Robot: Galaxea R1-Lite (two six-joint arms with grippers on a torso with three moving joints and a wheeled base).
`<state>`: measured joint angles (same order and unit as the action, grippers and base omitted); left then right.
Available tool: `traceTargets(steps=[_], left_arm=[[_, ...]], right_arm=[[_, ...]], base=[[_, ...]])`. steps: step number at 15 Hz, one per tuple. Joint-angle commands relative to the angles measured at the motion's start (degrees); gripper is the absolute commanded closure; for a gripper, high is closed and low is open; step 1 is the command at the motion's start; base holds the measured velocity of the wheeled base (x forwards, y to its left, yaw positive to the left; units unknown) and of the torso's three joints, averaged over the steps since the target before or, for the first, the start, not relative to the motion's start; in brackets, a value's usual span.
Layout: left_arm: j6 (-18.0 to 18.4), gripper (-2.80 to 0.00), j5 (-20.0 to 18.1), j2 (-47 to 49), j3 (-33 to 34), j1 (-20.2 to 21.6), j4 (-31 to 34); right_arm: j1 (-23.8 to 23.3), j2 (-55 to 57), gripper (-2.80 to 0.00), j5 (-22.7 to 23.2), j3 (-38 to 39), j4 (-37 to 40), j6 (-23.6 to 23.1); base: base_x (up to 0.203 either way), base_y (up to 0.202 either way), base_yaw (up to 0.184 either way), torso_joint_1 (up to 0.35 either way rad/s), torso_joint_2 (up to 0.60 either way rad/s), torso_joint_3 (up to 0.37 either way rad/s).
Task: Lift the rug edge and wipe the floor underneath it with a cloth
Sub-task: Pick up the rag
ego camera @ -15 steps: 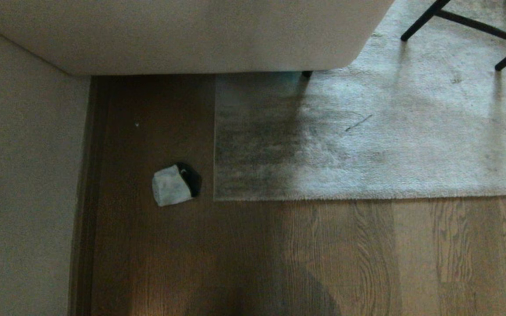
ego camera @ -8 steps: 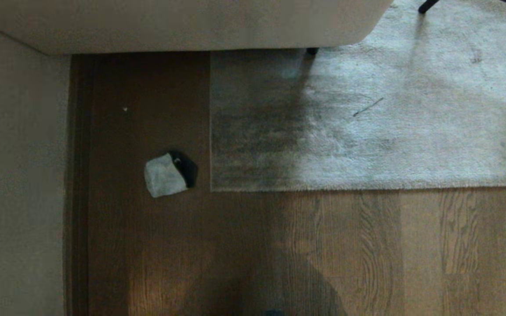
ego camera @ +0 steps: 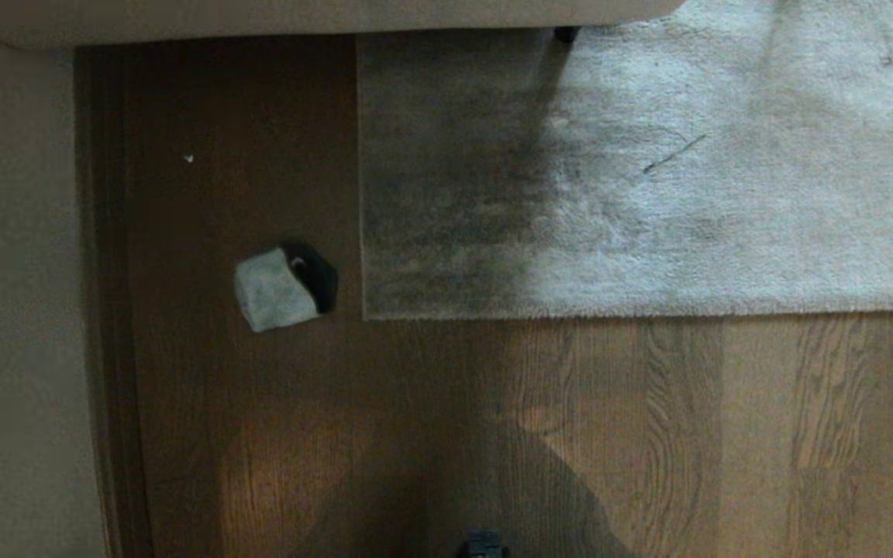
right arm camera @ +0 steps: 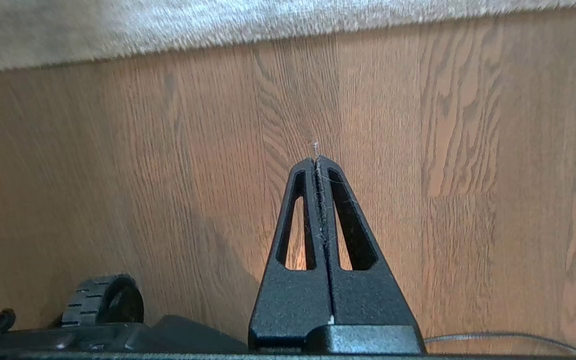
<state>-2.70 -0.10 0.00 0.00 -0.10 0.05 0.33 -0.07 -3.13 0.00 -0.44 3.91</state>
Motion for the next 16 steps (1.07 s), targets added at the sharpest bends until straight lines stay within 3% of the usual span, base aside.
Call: traceTargets(steps=[1,16], left_arm=[[-0.02,0.0,0.01,0.0,0.0,0.01,0.04],[-0.02,0.0,0.01,0.0,0.0,0.01,0.04]], right_arm=[[0.02,0.07,0.0,-0.03,0.0,0.0,0.04],[0.02,0.07,0.0,-0.03,0.0,0.0,0.04]], base=[[0.0,0.0,0.0,0.002,0.0,-0.198],[0.0,0.0,0.0,0.002,0.0,-0.172]])
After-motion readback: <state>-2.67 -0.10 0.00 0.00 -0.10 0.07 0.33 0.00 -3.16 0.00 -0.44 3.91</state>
